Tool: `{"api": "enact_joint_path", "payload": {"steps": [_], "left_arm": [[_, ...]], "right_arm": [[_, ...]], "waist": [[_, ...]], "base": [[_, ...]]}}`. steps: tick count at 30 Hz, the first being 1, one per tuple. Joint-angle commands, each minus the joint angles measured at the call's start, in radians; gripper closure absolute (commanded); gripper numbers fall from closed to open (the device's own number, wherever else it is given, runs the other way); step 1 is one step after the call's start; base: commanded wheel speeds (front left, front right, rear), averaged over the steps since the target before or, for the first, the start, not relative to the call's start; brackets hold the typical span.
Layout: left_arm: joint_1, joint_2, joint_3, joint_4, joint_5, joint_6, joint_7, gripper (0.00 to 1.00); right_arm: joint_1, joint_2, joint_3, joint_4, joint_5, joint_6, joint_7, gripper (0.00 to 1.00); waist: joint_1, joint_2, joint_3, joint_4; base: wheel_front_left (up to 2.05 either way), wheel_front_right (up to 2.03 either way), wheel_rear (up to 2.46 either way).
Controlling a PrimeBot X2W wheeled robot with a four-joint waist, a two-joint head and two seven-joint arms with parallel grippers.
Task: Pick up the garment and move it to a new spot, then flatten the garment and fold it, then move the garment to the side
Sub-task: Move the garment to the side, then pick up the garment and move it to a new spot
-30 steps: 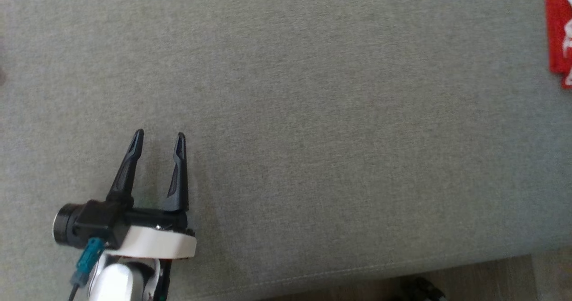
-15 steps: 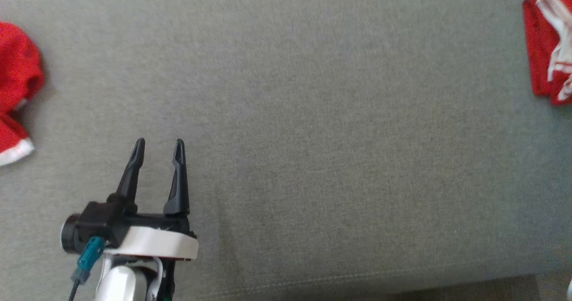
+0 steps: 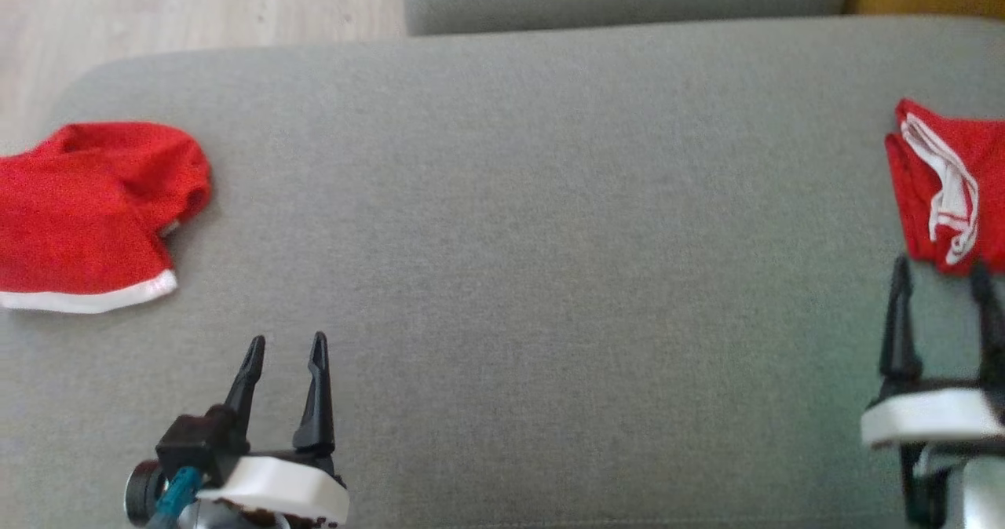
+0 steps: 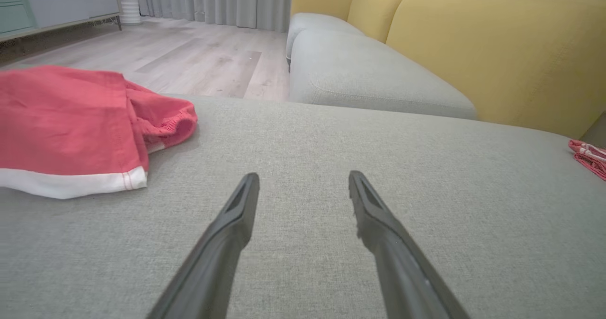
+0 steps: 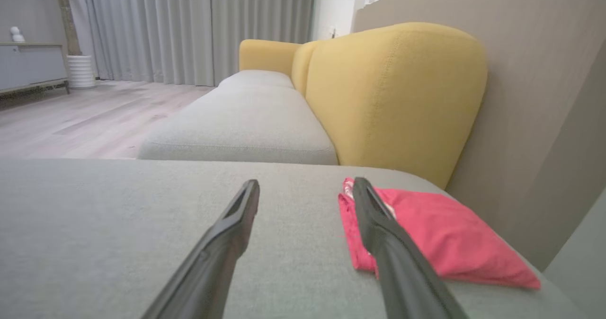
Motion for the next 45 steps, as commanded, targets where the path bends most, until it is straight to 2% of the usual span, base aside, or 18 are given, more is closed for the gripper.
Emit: {"api": "enact_joint_path", "payload": {"steps": [1, 7, 11, 27, 32, 40, 45], "left_arm": [[-0.017, -0.002, 0.033, -0.021, 0.002, -0.005, -0.012, 0.00], [0.012, -0.002, 0.042, 0.013, 0.001, -0.014, -0.012, 0.00], [0.010, -0.002, 0.030, 0.033, 0.002, -0.021, -0.012, 0.00], [-0.001, -0.002, 0.021, 0.044, 0.006, -0.023, -0.012, 0.00], [-0.021, -0.002, 0.012, 0.044, 0.003, -0.023, -0.012, 0.00], [0.009, -0.002, 0.029, 0.048, -0.005, -0.011, -0.012, 0.00], [0.032, -0.002, 0.054, 0.040, -0.008, -0.006, -0.012, 0.00]], "right_arm": [[-0.004, -0.006, 0.039, -0.038, 0.018, 0.007, -0.011, 0.00], [0.112, -0.001, 0.131, -0.003, 0.075, 0.007, -0.011, 0.00], [0.149, -0.001, 0.150, 0.023, 0.105, 0.007, -0.011, 0.00], [0.157, -0.001, 0.202, 0.059, 0.127, 0.007, -0.011, 0.00], [0.169, -0.001, 0.207, 0.046, 0.134, 0.007, -0.011, 0.00], [0.167, -0.001, 0.265, 0.045, 0.141, 0.007, -0.011, 0.00], [0.151, -0.001, 0.296, 0.050, 0.136, 0.007, -0.011, 0.00]], "waist": [[0.0001, -0.0001, -0.034, 0.025], [0.0001, -0.0001, -0.083, 0.030], [0.0001, -0.0001, -0.098, 0.030], [0.0001, -0.0001, -0.101, 0.022], [0.0001, -0.0001, -0.102, 0.114], [0.0001, -0.0001, -0.114, 0.307], [0.0001, -0.0001, -0.112, 0.372]], "base": [[0.00, 0.00, 0.00], [0.00, 0.00, 0.00], [0.00, 0.00, 0.00], [0.00, 0.00, 0.00], [0.00, 0.00, 0.00], [0.00, 0.00, 0.00], [0.00, 0.00, 0.00]]}}
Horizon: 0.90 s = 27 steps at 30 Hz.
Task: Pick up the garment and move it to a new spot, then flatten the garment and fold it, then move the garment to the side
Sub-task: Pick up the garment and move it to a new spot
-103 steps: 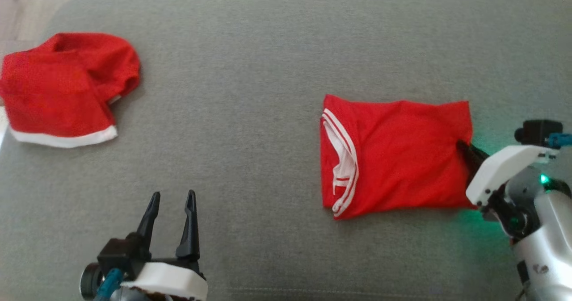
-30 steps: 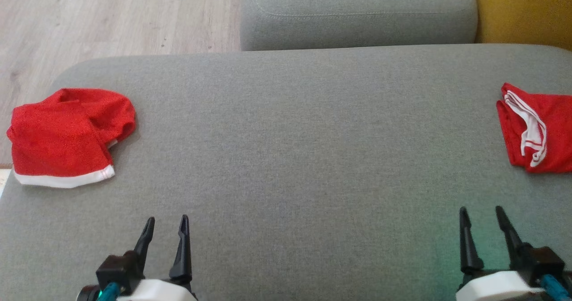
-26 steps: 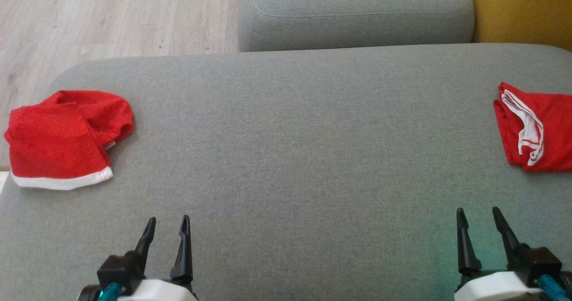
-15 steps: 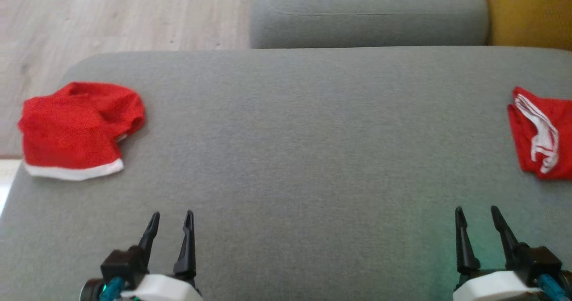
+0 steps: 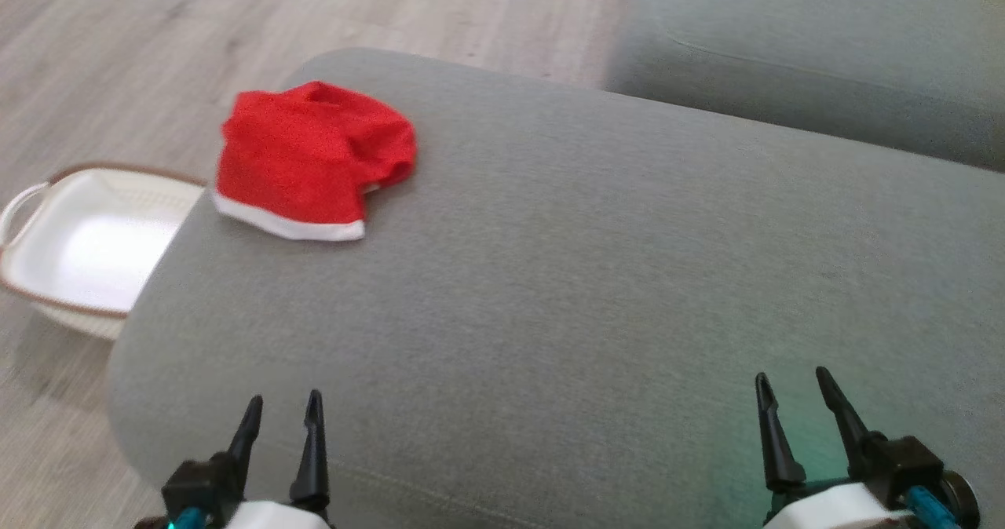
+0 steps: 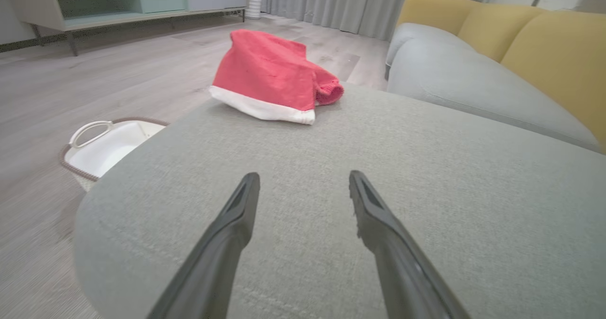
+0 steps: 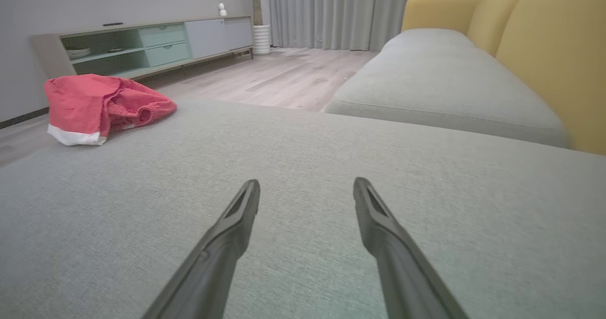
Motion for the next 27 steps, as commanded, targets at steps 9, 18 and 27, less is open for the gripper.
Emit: {"api": "enact_joint_path", "payload": {"steps": [9, 18, 27], "left_arm": [[-0.159, -0.004, 0.141, -0.064, -0.035, -0.009, -0.012, 0.00], [-0.529, 0.068, 0.221, 0.149, -0.035, -0.044, 0.005, 0.00], [-0.996, 0.157, 0.256, 0.573, -0.056, 0.005, 0.126, 0.00]], "right_arm": [[-0.109, -0.010, 0.022, -0.058, -0.054, 0.007, -0.011, 0.00], [-0.207, -0.013, -0.025, -0.097, -0.182, 0.007, -0.011, 0.00], [-0.286, -0.079, -0.019, -0.168, -0.222, 0.007, 0.006, 0.00]], "waist": [[0.0001, 0.0000, 0.128, 0.018], [0.0001, 0.0000, 0.355, -0.019], [0.0001, 0.0000, 0.541, -0.042]], "base": [[0.00, 0.00, 0.00], [0.00, 0.00, 0.00], [0.00, 0.00, 0.00]]}}
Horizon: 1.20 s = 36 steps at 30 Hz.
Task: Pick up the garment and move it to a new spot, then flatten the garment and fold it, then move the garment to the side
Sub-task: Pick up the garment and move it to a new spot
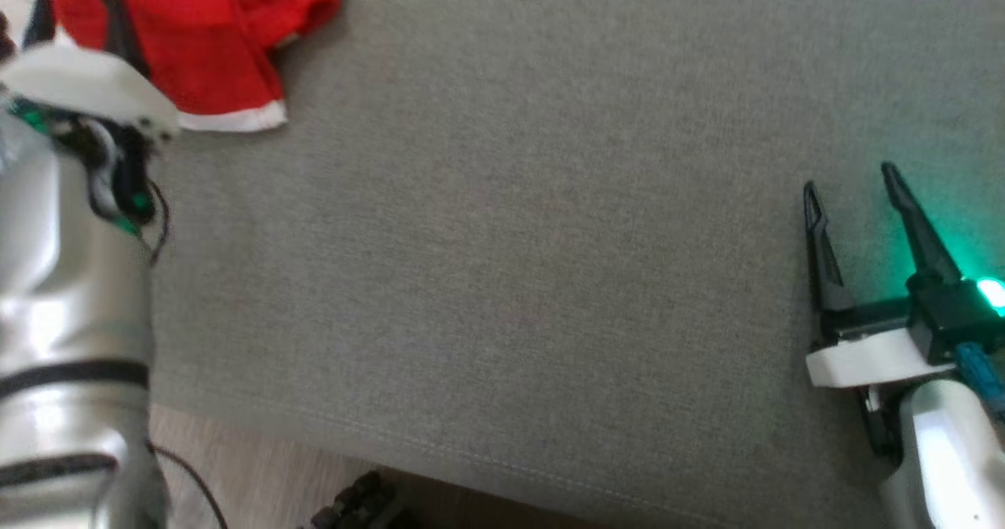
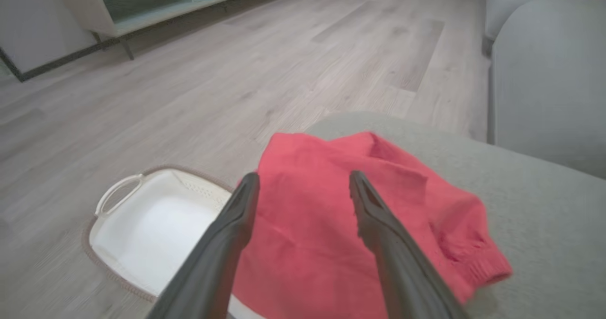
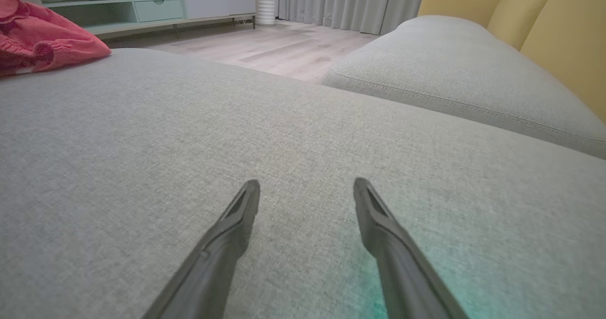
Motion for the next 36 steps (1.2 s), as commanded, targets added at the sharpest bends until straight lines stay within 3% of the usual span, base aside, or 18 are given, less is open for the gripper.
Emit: {"api": "enact_joint_path", "payload": {"steps": [1, 4, 6, 7, 8, 9, 17, 23, 25, 29, 33, 36], "left_arm": [[-0.023, 0.068, 0.039, 0.013, -0.004, 0.008, 0.010, 0.00], [-0.117, 0.090, 0.040, 0.167, -0.006, 0.032, 0.042, 0.00], [-0.143, 0.100, 0.031, 0.228, -0.002, 0.025, 0.057, 0.00], [-0.153, 0.103, 0.026, 0.254, -0.001, 0.018, 0.063, 0.51], [-0.162, 0.107, 0.021, 0.273, 0.000, 0.008, 0.058, 0.86], [-0.169, 0.111, 0.014, 0.291, 0.004, -0.003, 0.054, 1.00], [-0.226, 0.117, -0.055, 0.328, 0.022, -0.125, 0.004, 1.00], [-0.253, 0.061, -0.163, 0.244, 0.010, -0.165, 0.058, 1.00], [-0.235, 0.032, -0.245, 0.171, -0.024, -0.166, 0.104, 1.00], [-0.180, 0.027, -0.371, 0.011, -0.120, -0.166, 0.196, 1.00], [-0.073, 0.077, -0.507, -0.292, -0.302, -0.167, 0.373, 1.00], [0.013, 0.126, -0.553, -0.529, -0.427, -0.167, 0.510, 1.00]], "right_arm": [[-0.015, -0.010, 0.033, -0.030, -0.006, 0.007, 0.005, 0.00], [-0.024, -0.021, 0.053, -0.068, 0.002, 0.007, 0.023, 0.00], [-0.021, -0.021, 0.057, -0.084, 0.006, 0.007, 0.031, 0.00], [-0.019, -0.020, 0.059, -0.089, 0.008, 0.007, 0.034, 0.00], [-0.017, -0.018, 0.058, -0.093, 0.010, 0.007, 0.036, 0.00], [-0.015, -0.016, 0.057, -0.094, 0.012, 0.007, 0.036, 0.00], [0.004, 0.021, 0.046, -0.037, 0.032, 0.007, 0.010, 0.00], [0.025, 0.055, 0.062, 0.038, 0.060, 0.007, -0.011, 0.00], [0.035, 0.060, 0.072, 0.057, 0.072, 0.007, -0.014, 0.00], [0.048, 0.063, 0.095, 0.069, 0.099, 0.007, -0.015, 0.00], [0.070, 0.064, 0.133, 0.060, 0.157, 0.007, -0.016, 0.00], [0.079, 0.064, 0.150, 0.051, 0.182, 0.007, -0.016, 0.00]], "waist": [[-0.0003, 0.0000, 0.071, -0.030], [-0.0003, 0.0000, 0.099, -0.060], [-0.0003, 0.0000, 0.106, -0.074], [-0.0003, 0.0000, 0.107, -0.079], [-0.0003, 0.0000, 0.107, -0.085], [-0.0003, 0.0000, 0.104, -0.090], [-0.0003, 0.0000, -0.007, -0.116], [-0.0003, 0.0000, -0.144, -0.140], [-0.0003, 0.0000, -0.187, -0.154], [-0.0003, 0.0000, -0.239, -0.180], [-0.0003, 0.0000, -0.280, -0.226], [-0.0003, 0.0000, -0.287, -0.269]], "base": [[0.00, 0.00, 0.00], [0.00, 0.00, 0.00], [0.00, 0.00, 0.00], [0.00, 0.00, 0.00], [0.00, 0.00, 0.00], [0.00, 0.00, 0.00], [0.00, 0.00, 0.00], [0.00, 0.00, 0.00], [0.00, 0.00, 0.00], [0.00, 0.00, 0.00], [0.00, 0.00, 0.00], [0.00, 0.00, 0.00]]}}
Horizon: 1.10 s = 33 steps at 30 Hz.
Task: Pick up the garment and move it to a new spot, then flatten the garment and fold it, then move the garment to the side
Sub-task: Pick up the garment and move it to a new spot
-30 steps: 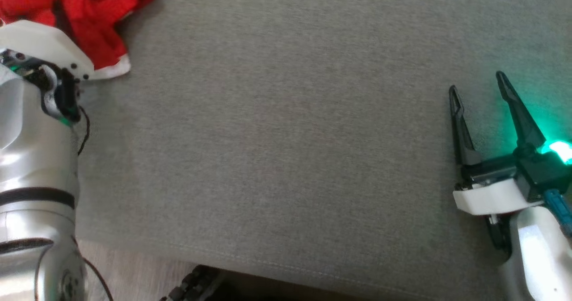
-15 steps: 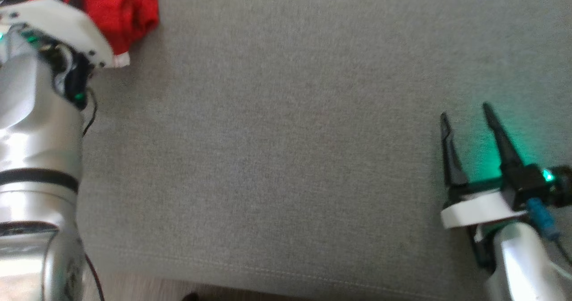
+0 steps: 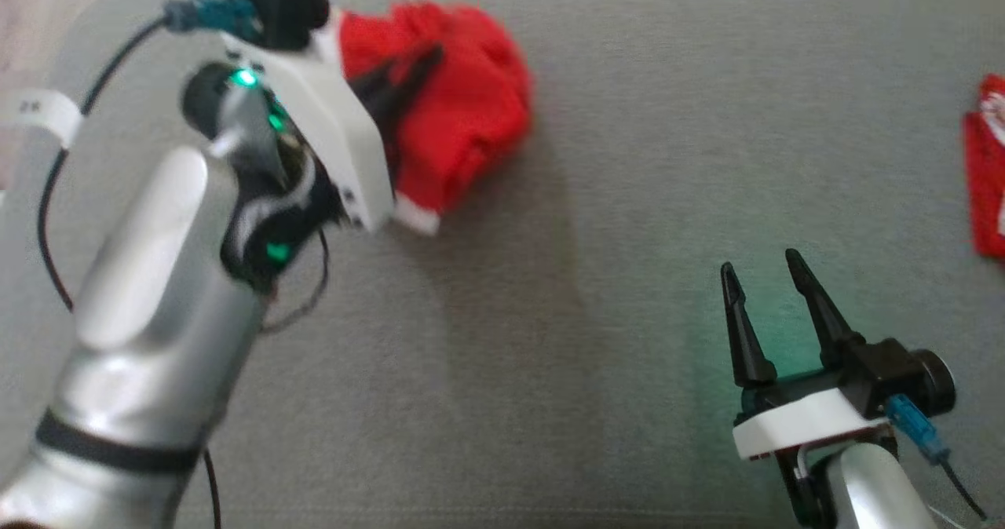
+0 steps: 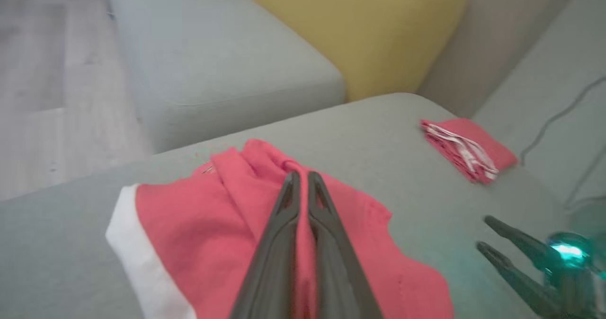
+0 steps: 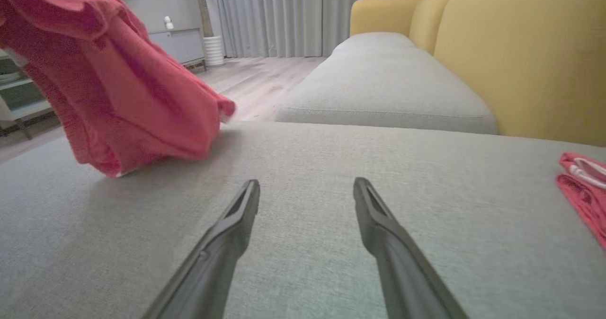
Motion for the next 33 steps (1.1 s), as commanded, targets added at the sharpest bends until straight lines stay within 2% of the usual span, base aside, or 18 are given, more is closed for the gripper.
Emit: {"api": "enact_joint_path", "payload": {"steps": [1, 2, 4, 6, 9, 13, 16, 18, 19, 20, 22, 26, 29, 33], "left_arm": [[-0.014, 0.046, 0.030, -0.103, -0.028, 0.000, 0.041, 1.00], [0.039, 0.047, 0.012, -0.206, -0.061, 0.014, 0.102, 1.00], [0.084, 0.029, -0.016, -0.267, -0.070, 0.044, 0.137, 1.00], [0.120, -0.010, -0.058, -0.287, -0.062, 0.070, 0.147, 1.00], [0.163, -0.103, -0.133, -0.258, -0.051, 0.105, 0.142, 1.00], [0.174, -0.172, -0.227, -0.164, -0.008, 0.150, 0.089, 1.00], [0.158, -0.187, -0.285, -0.088, 0.004, 0.193, 0.020, 1.00], [0.143, -0.188, -0.326, -0.073, -0.038, 0.236, -0.064, 1.00], [0.134, -0.189, -0.354, -0.070, -0.070, 0.256, -0.107, 0.80], [0.122, -0.189, -0.389, -0.067, -0.095, 0.269, -0.150, 0.00], [0.094, -0.189, -0.455, -0.058, -0.134, 0.297, -0.223, 0.00], [0.058, -0.189, -0.547, -0.085, -0.251, 0.318, -0.343, 0.00], [0.038, -0.189, -0.576, -0.111, -0.327, 0.340, -0.430, 0.00], [0.021, -0.189, -0.574, -0.085, -0.324, 0.390, -0.551, 0.00]], "right_arm": [[-0.005, 0.000, 0.028, -0.038, 0.013, 0.007, -0.014, 0.00], [-0.007, 0.000, 0.037, -0.041, 0.028, 0.007, -0.014, 0.00], [-0.012, 0.000, 0.043, -0.043, 0.045, 0.007, -0.014, 0.00], [-0.020, 0.000, 0.050, -0.041, 0.061, 0.007, -0.014, 0.00], [-0.025, 0.000, 0.053, -0.039, 0.083, 0.007, -0.014, 0.00], [-0.034, 0.000, 0.060, -0.032, 0.103, 0.007, -0.014, 0.00], [-0.037, 0.000, 0.063, -0.027, 0.112, 0.007, -0.014, 0.00], [-0.039, 0.000, 0.062, -0.022, 0.115, 0.007, -0.014, 0.00], [-0.038, 0.000, 0.061, -0.019, 0.116, 0.007, -0.014, 0.00], [-0.038, 0.000, 0.061, -0.016, 0.116, 0.007, -0.014, 0.00], [-0.039, 0.000, 0.064, -0.013, 0.116, 0.007, -0.014, 0.00], [-0.040, 0.000, 0.059, -0.010, 0.114, 0.007, -0.014, 0.00], [-0.036, 0.000, 0.046, -0.009, 0.108, 0.007, -0.014, 0.00], [-0.023, 0.000, 0.033, -0.013, 0.096, 0.007, -0.014, 0.00]], "waist": [[0.0001, 0.0000, -0.022, -0.058], [0.0001, 0.0000, -0.017, -0.093], [0.0001, 0.0000, -0.006, -0.127], [0.0001, 0.0000, 0.002, -0.163], [0.0001, 0.0000, 0.013, -0.208], [0.0001, 0.0000, 0.026, -0.262], [0.0001, 0.0000, 0.032, -0.291], [0.0001, 0.0000, 0.034, -0.304], [0.0001, 0.0000, 0.034, -0.308], [0.0001, 0.0000, 0.035, -0.311], [0.0001, 0.0000, 0.038, -0.315], [0.0001, 0.0000, 0.036, -0.305], [0.0001, 0.0000, 0.025, -0.286], [0.0001, 0.0000, -0.004, -0.262]], "base": [[0.00, 0.00, 0.00], [0.00, 0.00, 0.00], [0.00, 0.00, 0.00], [0.00, 0.00, 0.00], [0.00, 0.00, 0.00], [0.00, 0.00, 0.00], [0.00, 0.00, 0.00], [0.00, 0.00, 0.00], [0.00, 0.00, 0.00], [0.00, 0.00, 0.00], [0.00, 0.00, 0.00], [0.00, 0.00, 0.00], [0.00, 0.00, 0.00], [0.00, 0.00, 0.00]]}}
